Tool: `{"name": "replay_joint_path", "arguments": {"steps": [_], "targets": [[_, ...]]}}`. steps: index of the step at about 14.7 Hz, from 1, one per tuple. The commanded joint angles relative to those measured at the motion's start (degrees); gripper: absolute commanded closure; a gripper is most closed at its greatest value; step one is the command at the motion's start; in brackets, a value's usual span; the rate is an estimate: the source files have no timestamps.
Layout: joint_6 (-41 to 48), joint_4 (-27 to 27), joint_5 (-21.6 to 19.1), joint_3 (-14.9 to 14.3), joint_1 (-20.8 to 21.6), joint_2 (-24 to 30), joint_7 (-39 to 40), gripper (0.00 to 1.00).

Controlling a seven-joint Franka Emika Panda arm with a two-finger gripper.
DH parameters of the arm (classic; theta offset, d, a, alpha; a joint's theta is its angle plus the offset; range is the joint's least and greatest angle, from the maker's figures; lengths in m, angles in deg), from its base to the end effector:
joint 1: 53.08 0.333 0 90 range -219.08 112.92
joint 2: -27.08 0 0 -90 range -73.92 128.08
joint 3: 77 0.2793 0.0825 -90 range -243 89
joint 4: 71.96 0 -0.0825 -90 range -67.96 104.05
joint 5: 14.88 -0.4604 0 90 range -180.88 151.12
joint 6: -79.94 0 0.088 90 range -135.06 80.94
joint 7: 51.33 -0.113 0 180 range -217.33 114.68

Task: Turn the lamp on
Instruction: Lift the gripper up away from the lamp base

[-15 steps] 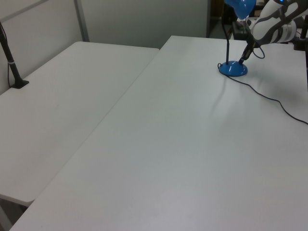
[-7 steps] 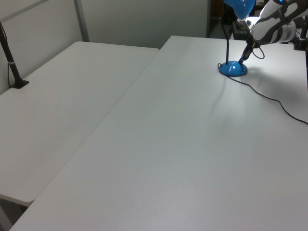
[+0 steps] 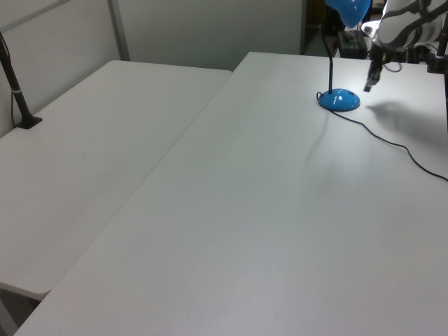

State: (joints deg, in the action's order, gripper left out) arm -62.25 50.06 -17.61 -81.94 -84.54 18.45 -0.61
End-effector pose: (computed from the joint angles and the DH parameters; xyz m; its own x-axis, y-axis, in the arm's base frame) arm 0.5113 -0.3773 0.2667 0.9639 0.2236 0.1449 0.2036 -0.9689 0.1404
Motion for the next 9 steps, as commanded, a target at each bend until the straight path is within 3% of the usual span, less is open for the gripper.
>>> {"name": "replay_joint_path", "arguments": {"steps": [1, 4, 6, 9], "targets": [[15.1, 1.2, 9.5, 0.1, -1.6, 7.2, 3.3, 1.0], [29.4, -1.3, 9.4, 0.2, -1.1, 13.9, 3.9, 1.0], [42.7, -8.7, 7.9, 0.5, 1.6, 15.6, 2.0, 1.0], [49.8, -17.7, 4.4, 0.2, 8.6, 15.4, -12.6, 1.0]]}}
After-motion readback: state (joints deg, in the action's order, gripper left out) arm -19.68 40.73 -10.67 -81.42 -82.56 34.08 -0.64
